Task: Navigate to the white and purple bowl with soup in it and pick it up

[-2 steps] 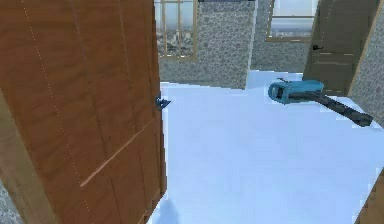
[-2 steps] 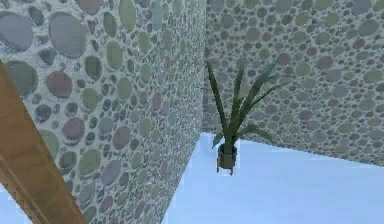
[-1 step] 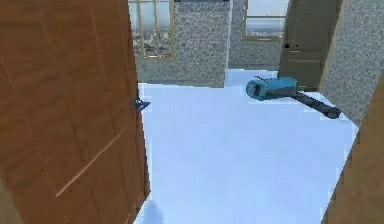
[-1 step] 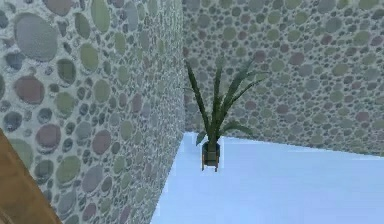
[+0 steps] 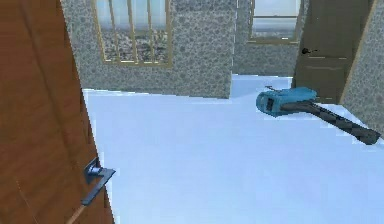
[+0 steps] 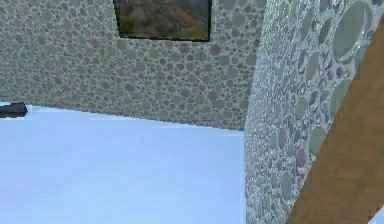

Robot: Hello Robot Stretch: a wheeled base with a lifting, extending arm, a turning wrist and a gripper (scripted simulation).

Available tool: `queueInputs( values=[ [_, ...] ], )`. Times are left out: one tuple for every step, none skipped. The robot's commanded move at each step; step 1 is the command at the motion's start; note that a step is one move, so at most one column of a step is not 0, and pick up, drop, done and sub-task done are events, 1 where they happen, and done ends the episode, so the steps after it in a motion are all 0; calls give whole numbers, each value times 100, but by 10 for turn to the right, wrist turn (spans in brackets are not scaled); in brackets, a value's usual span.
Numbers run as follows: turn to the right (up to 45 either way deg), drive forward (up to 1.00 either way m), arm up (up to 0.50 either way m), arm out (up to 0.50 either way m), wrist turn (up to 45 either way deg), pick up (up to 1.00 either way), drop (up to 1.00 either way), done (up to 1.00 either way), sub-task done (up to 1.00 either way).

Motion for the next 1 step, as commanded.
queueInputs(
  values=[
    [180, 0, 0, 0, 0, 0, 0, 0, 0]
  ],
)
